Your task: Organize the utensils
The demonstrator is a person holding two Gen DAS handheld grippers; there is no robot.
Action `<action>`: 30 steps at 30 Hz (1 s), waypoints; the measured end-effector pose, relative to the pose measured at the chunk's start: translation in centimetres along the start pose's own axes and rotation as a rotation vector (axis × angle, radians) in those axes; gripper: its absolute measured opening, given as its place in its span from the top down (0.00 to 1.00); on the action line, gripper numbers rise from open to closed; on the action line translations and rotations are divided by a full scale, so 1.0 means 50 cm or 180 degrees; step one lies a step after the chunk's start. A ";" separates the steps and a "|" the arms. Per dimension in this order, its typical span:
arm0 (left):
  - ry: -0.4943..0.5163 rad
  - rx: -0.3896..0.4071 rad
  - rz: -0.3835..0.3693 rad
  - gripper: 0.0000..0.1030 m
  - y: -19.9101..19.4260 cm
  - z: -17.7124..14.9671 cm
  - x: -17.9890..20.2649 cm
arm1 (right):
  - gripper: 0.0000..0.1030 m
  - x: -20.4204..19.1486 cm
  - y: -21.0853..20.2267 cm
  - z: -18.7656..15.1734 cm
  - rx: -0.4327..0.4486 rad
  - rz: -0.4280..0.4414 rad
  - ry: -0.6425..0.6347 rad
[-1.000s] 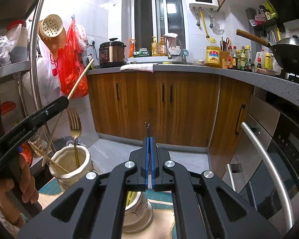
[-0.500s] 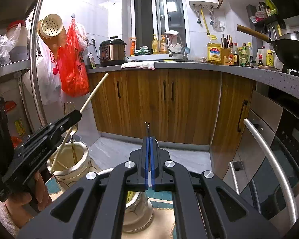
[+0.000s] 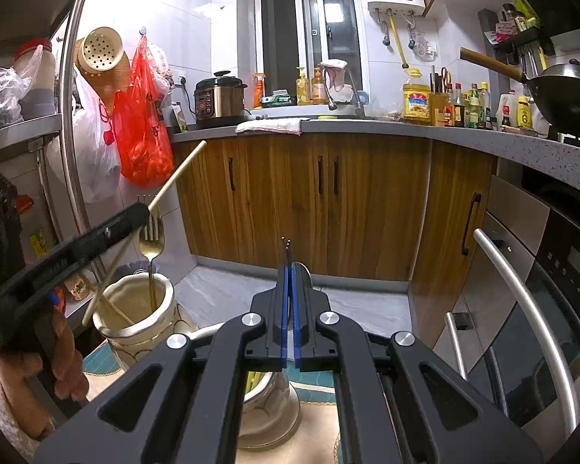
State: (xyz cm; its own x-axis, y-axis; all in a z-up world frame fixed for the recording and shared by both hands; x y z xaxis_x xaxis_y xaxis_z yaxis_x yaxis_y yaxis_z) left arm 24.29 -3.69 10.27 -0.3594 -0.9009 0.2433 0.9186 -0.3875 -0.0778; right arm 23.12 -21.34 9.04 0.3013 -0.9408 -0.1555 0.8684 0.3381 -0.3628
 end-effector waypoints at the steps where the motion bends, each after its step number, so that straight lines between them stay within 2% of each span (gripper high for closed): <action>1: -0.0053 -0.0007 -0.0028 0.95 0.003 0.003 -0.006 | 0.98 0.001 0.000 -0.001 -0.0001 0.0003 0.0005; 5: -0.0050 -0.0023 -0.0037 0.95 0.010 0.001 -0.009 | 0.98 0.002 -0.001 -0.005 0.0002 0.0016 0.0011; 7: -0.0160 -0.0044 -0.0081 0.95 0.013 -0.003 -0.017 | 0.98 0.002 -0.001 -0.006 0.0007 0.0025 0.0011; 13: -0.0056 -0.0052 -0.0027 0.95 0.026 -0.018 -0.012 | 0.98 0.009 0.002 -0.010 0.0000 0.0036 0.0042; 25: 0.0422 -0.0164 0.0001 0.95 0.000 -0.044 0.042 | 0.98 0.002 -0.007 -0.013 -0.0010 0.0083 -0.0028; 30: 0.0755 -0.0159 0.0037 0.95 -0.026 -0.046 0.077 | 0.98 0.000 -0.012 -0.016 -0.0004 0.0078 -0.0025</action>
State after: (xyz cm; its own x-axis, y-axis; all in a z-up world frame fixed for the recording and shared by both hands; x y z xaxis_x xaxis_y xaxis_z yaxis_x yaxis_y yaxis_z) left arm 21.35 -7.09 9.08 -0.3828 -0.9238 0.0086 0.9158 -0.3806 -0.1284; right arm 22.30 -21.50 8.54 0.3256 -0.9323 -0.1572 0.8602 0.3611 -0.3601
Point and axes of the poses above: each gripper's, at about its wrist camera, not at the fingertips, and y roughly the way its jaws point, x to its right, z to its top, the point moved 6 cm from there along y, roughly the way its jaws point, and after that the axes turned 7 degrees about y, right-handed, at the moved point
